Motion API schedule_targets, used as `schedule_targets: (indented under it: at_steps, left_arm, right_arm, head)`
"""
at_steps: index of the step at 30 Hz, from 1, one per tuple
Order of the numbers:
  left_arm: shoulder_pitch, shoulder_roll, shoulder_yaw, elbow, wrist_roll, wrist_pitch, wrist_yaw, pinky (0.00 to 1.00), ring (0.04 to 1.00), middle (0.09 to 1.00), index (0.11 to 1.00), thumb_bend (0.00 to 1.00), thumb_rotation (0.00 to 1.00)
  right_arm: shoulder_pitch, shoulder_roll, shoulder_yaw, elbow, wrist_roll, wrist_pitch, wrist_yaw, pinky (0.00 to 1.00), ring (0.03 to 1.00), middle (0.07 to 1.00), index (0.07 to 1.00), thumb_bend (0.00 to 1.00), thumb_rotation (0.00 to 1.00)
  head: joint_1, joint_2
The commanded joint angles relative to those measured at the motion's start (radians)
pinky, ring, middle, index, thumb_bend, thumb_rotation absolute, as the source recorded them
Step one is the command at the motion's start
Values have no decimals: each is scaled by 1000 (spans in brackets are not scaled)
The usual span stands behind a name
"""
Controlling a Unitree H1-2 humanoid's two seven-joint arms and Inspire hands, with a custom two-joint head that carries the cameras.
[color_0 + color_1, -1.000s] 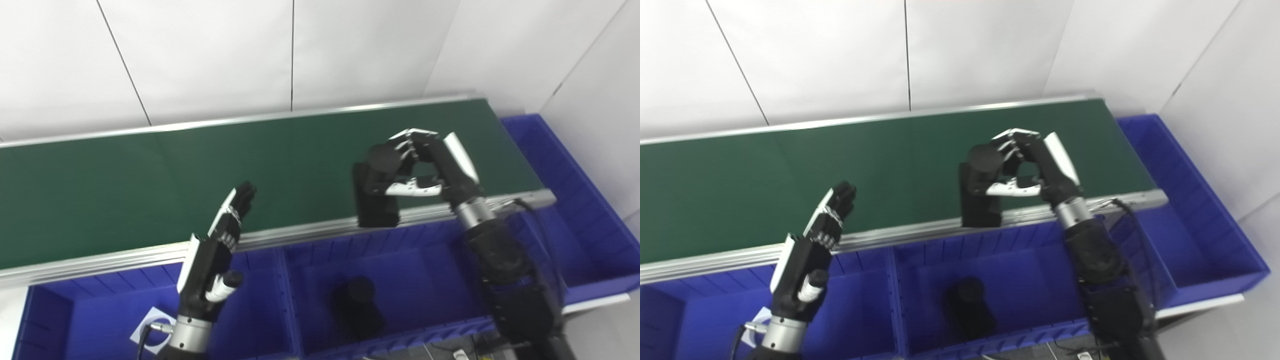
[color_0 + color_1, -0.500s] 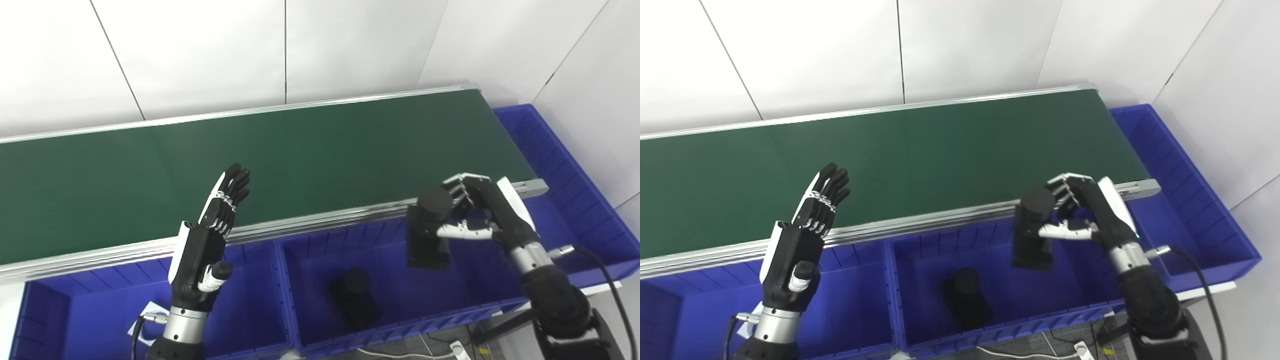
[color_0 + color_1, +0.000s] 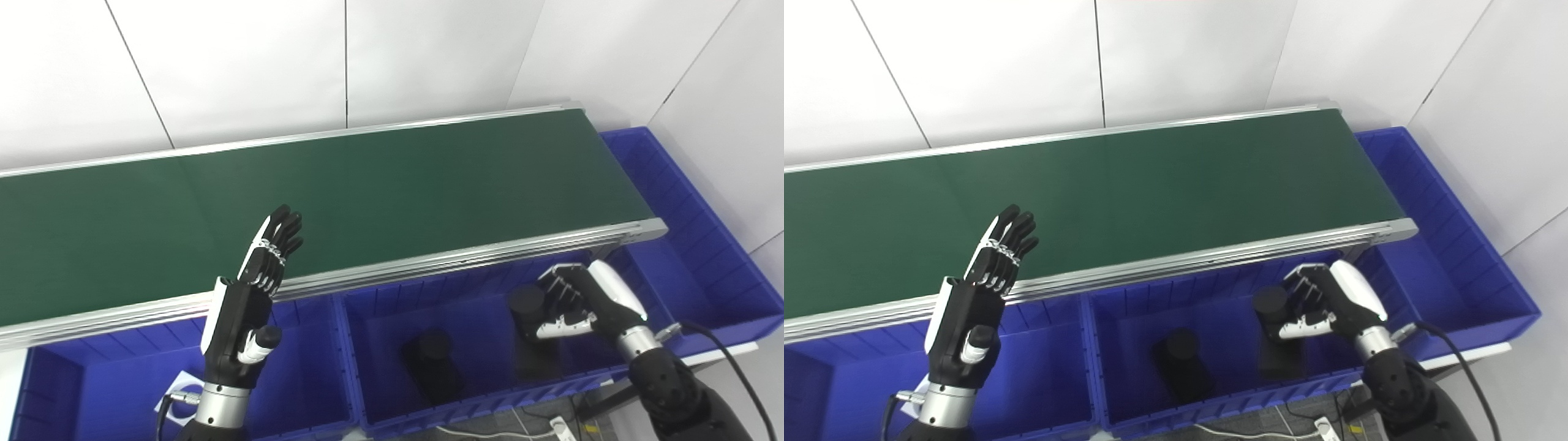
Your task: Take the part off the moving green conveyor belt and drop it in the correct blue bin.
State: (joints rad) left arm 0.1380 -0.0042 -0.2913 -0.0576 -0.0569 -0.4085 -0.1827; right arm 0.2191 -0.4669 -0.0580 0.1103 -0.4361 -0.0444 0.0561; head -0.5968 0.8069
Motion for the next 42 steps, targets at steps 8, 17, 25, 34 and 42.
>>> schedule_targets:
  at_steps: [8, 17, 25, 34, 42]
  left_arm:
    - [9, 1, -5, -47, -3, -20, -15, 946, 955, 936, 941, 905, 836]
    - [30, 3, -9, -50, 7, -32, -17, 955, 955, 932, 936, 897, 841]
    - [31, 5, -10, -42, 9, -41, -21, 966, 960, 940, 940, 889, 844]
    - [28, 19, 0, -46, -16, -36, -35, 973, 962, 941, 938, 894, 826]
    - [9, 55, 20, -16, -49, -42, -58, 974, 959, 932, 930, 867, 813]
  right_arm:
    - [-120, 41, 59, 220, -58, -100, -174, 272, 320, 409, 527, 519, 0]
    - [-154, 84, 90, 277, -57, -72, -215, 254, 306, 473, 487, 527, 0]
    - [-153, 86, 90, 288, -20, -107, -231, 319, 376, 432, 530, 521, 4]
    - [-7, 66, 85, -83, 266, -65, 19, 637, 722, 773, 781, 929, 574]
    - [160, 95, 150, -497, 496, -18, 179, 999, 999, 999, 999, 1000, 847]
  head:
    - [30, -8]
    - [64, -25]
    - [79, -34]
    - [136, -14]
    - [183, -12]
